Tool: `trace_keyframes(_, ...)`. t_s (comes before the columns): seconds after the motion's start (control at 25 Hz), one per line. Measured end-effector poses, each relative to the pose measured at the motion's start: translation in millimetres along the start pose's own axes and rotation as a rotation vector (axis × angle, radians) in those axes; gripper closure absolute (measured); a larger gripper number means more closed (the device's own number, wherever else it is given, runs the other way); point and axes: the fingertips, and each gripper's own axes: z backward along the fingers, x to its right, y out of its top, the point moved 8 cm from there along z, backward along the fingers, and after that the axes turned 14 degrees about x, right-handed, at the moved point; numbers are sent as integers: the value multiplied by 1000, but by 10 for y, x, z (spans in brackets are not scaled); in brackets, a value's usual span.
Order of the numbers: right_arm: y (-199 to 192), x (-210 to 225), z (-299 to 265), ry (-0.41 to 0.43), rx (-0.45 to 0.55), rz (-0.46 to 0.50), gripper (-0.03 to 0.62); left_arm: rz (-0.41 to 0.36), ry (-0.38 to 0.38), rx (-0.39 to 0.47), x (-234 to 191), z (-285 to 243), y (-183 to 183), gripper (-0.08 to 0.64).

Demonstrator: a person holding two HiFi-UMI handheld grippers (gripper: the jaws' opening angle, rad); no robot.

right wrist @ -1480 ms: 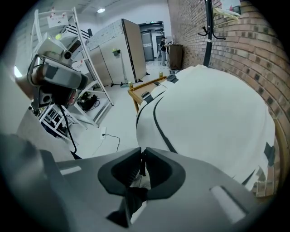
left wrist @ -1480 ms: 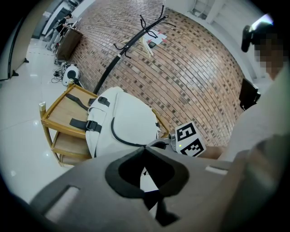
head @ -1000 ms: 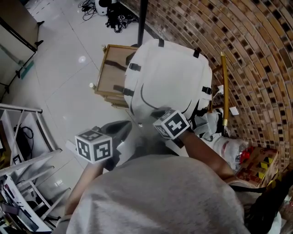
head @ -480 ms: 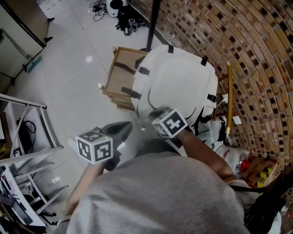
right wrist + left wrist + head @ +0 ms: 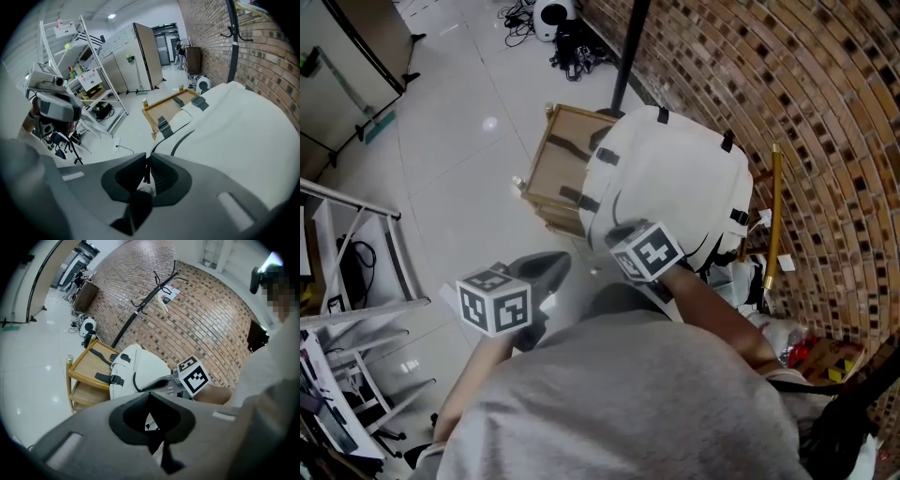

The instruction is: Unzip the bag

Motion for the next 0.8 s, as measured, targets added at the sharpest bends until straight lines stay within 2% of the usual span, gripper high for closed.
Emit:
trace_keyframes(0.48, 231, 75, -83, 8, -2, 11, 561, -9, 7, 39, -13, 1, 152, 558)
trace_keyframes(0.8, 335, 195, -152, 40, 0, -90, 564, 8, 13, 52, -26, -14, 158, 558)
